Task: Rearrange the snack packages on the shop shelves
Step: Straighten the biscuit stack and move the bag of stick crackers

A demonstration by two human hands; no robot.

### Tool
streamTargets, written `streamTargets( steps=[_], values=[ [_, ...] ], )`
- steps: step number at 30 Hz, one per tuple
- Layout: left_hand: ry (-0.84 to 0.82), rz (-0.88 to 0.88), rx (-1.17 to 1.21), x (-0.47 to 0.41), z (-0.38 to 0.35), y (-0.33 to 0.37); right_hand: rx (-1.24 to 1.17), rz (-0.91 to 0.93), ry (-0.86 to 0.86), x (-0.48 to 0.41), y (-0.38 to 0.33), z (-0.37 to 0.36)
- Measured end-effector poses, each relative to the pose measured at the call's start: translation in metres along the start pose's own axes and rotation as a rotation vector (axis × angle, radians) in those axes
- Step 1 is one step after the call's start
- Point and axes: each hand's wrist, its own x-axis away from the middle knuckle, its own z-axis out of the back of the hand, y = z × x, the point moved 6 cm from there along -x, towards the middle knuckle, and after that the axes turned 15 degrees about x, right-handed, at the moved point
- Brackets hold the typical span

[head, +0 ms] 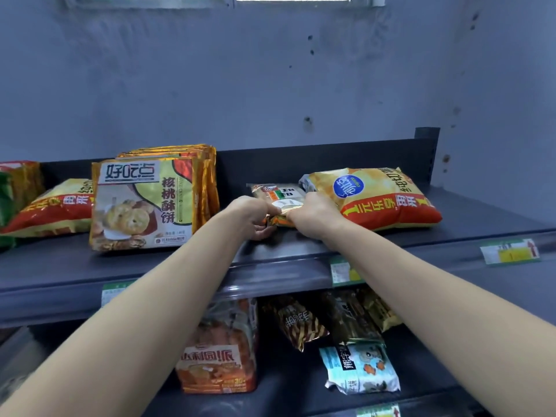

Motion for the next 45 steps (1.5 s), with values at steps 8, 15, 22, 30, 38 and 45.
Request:
streamTargets(
  steps=[8,15,22,30,38,45],
  values=[
    [-0.021,-0.143,0.157,0.015,0.011,0.011,0.012,-0.002,0.047,-0.005,-0.009,0.003],
    [-0.081,-0.294,0.167,0.046,0.028,0.022,0.071,-0.036,0.090,0.013,-0.015,0.003],
    [-0.121,-0.395,0.371,0.080,0.055,0.024,-0.510,-0.022,0.101,0.048,-0.024,0.011],
    [-0.120,-0.586,0.139,0.122,0.085,0.019,-0.943,0.006,-0.010,0.085,-0.034,0.003],
    [-0.211,-0.487,0.001,0.157,0.055,-0.027,-0.759,0.094,-0.036,0.142,0.016,0.012],
    [-0.345,-0.326,-0.192,0.186,-0.012,-0.105,-0.538,0.126,-0.219,0.191,0.115,0.015]
  ],
)
